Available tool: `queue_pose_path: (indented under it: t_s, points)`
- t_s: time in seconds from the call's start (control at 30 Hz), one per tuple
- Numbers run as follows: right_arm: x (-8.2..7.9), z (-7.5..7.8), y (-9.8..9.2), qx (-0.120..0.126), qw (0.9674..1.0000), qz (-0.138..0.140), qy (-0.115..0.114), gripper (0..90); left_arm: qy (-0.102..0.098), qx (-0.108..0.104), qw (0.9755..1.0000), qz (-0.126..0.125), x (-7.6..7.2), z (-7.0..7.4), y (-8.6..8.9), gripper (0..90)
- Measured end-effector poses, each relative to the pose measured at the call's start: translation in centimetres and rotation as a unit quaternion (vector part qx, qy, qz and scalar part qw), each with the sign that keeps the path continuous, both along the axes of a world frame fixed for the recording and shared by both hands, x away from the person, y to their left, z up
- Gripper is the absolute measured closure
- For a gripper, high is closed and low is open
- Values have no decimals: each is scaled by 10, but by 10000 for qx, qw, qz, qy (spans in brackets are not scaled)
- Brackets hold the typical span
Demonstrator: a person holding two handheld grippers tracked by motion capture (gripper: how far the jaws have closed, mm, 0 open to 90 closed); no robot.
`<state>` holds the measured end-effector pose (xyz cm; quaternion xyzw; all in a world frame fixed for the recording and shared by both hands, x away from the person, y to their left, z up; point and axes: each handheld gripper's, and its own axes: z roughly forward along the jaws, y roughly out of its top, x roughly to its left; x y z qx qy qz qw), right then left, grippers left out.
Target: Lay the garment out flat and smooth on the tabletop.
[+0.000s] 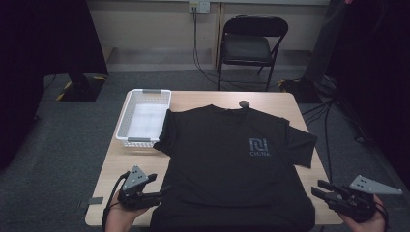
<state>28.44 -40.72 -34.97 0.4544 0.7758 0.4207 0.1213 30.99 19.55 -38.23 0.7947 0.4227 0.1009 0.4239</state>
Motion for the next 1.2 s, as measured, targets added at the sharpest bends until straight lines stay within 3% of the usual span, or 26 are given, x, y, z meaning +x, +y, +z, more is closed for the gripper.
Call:
queue_pose_path:
  t_s: [0.03, 0.07, 0.17, 0.3, 0.6, 0.67, 1.1, 1.2]
  points:
    - [5, 0, 3, -36, 10000, -37, -38, 375, 0, 35, 10000, -4, 4, 0, -1, 261]
    - [10, -1, 5, -99, 9999, -41, -26, 369, 38, 45, 10000, -24, 8, -1, -3, 217]
    - [25, -5, 13, -126, 9999, -13, -86, 231, 48, 69, 9999, -122, 19, -4, -9, 180]
    - [41, -12, 21, -118, 9999, -16, -96, 164, -66, 128, 9996, -226, 31, -6, -17, 162]
    - [65, -46, 29, -270, 9996, 81, -51, 117, -83, 146, 9997, -167, 44, -18, -20, 148]
    - [69, -53, 30, -344, 9994, 73, -19, 113, -73, 249, 9995, -203, 45, -22, -19, 148]
    - [74, -86, 38, -797, 9949, 376, 487, 105, -138, 326, 9988, -346, 44, -31, -14, 139]
    - [74, -90, 38, -788, 9946, 416, 537, 103, -162, 295, 9988, -367, 44, -30, -12, 139]
